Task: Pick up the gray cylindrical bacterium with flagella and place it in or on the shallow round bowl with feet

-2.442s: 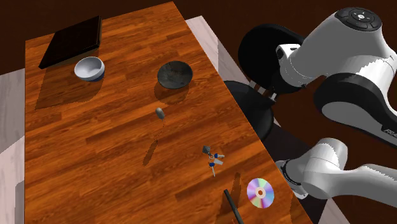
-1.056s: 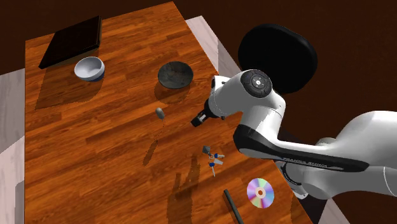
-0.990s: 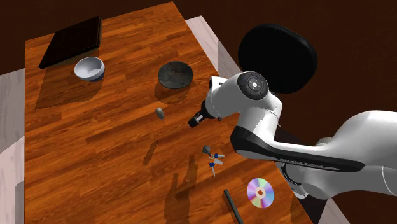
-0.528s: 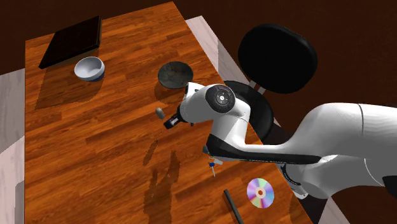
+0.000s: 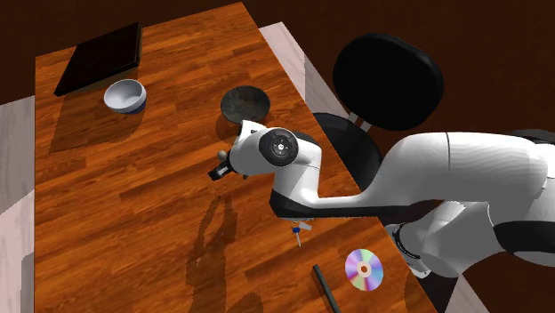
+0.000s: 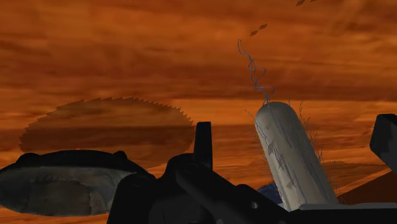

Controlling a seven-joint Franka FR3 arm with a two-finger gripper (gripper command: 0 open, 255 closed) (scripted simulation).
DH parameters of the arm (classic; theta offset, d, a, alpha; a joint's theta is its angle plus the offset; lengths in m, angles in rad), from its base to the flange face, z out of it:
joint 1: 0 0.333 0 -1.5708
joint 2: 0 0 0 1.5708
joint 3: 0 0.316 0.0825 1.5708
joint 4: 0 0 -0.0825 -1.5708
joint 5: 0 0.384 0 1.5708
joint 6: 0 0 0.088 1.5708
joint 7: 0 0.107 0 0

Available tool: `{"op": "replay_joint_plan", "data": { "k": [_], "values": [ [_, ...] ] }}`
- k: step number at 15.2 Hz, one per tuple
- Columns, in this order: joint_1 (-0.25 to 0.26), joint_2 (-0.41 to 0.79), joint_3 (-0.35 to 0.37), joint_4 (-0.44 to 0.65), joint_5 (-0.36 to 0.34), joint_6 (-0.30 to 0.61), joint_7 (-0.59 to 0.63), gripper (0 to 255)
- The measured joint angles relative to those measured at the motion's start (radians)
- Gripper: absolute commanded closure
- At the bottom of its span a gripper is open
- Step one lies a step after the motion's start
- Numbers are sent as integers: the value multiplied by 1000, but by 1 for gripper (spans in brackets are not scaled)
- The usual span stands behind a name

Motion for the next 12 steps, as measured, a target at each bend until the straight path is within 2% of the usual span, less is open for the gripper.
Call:
{"op": "replay_joint_plan", "data": {
  "k": [4, 9, 10, 12],
  "values": [
    [2, 41, -4, 9, -37, 25, 25, 0],
    [2, 47, -4, 12, -42, 28, 28, 0],
    [2, 47, -4, 12, -42, 28, 28, 255],
    [2, 47, -4, 13, -42, 28, 28, 255]
  ]
}}
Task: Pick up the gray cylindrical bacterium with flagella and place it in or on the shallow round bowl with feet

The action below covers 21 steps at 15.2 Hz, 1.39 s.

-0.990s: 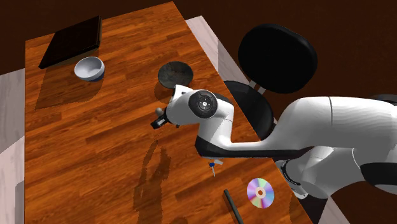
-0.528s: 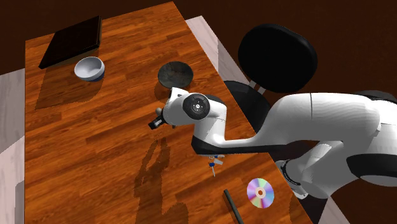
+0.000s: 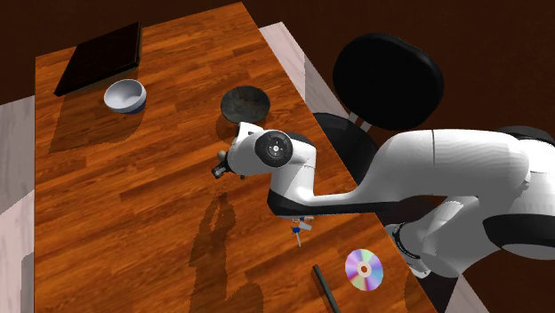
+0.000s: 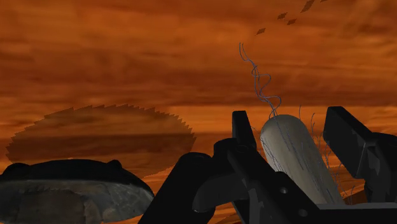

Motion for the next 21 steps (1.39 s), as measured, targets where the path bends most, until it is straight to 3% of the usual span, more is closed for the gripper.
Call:
{"op": "replay_joint_plan", "data": {
  "k": [9, 21],
  "values": [
    [-1, -3, 1, 2, 4, -4, -4, 255],
    [-2, -46, 9, 110, 81, -146, -75, 255]
  ]
}}
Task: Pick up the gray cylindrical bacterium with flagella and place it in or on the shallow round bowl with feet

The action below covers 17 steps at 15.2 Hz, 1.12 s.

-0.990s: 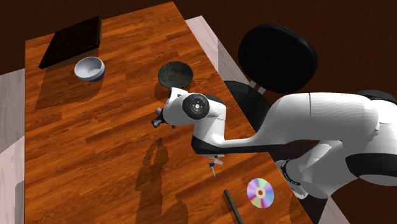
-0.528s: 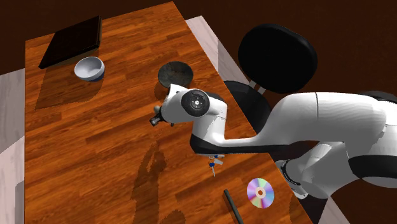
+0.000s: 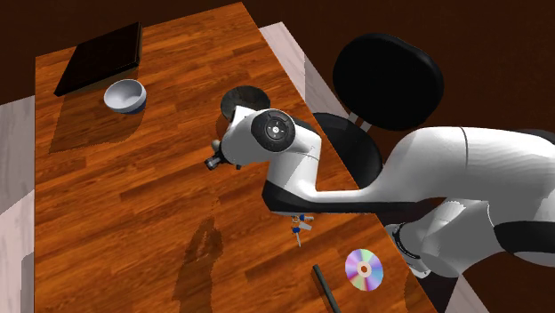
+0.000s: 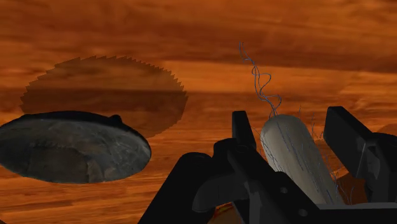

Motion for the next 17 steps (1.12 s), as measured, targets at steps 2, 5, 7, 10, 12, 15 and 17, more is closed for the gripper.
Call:
{"op": "replay_joint_plan", "data": {
  "k": [2, 5, 7, 10, 12, 15, 17],
  "values": [
    [-1, -3, 0, 21, 9, -23, -10, 255],
    [1, -9, 2, 52, 19, -59, -19, 255],
    [0, -13, 1, 73, 28, -82, -30, 255],
    [2, -12, 3, 117, 33, -125, -37, 255],
    [-4, -10, -2, 130, 41, -134, -53, 255],
    [-31, -1, -26, 140, 74, -128, -120, 255],
    [-50, 17, -43, 162, 93, -129, -167, 255]
  ]
}}
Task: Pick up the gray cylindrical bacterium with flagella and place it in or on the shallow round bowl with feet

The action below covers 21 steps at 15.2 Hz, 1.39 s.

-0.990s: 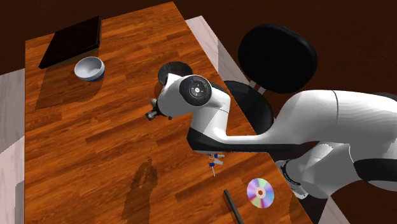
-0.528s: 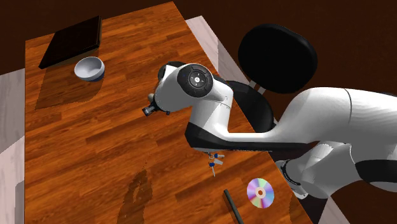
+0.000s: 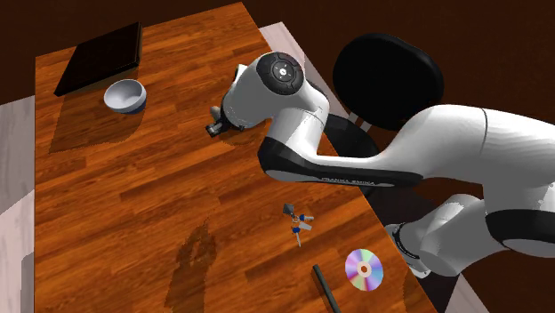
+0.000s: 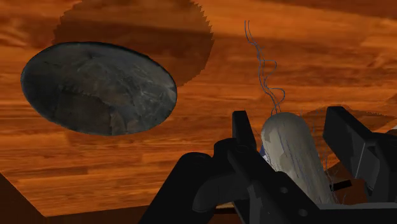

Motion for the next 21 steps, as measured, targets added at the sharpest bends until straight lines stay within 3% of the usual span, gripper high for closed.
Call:
{"op": "replay_joint_plan", "data": {
  "k": [9, 14, 21],
  "values": [
    [-99, 127, -65, 172, 83, -39, -220, 255],
    [-148, 234, -88, 326, 110, -90, -321, 255],
    [-162, 251, -93, 260, 118, -9, -344, 255]
  ]
}}
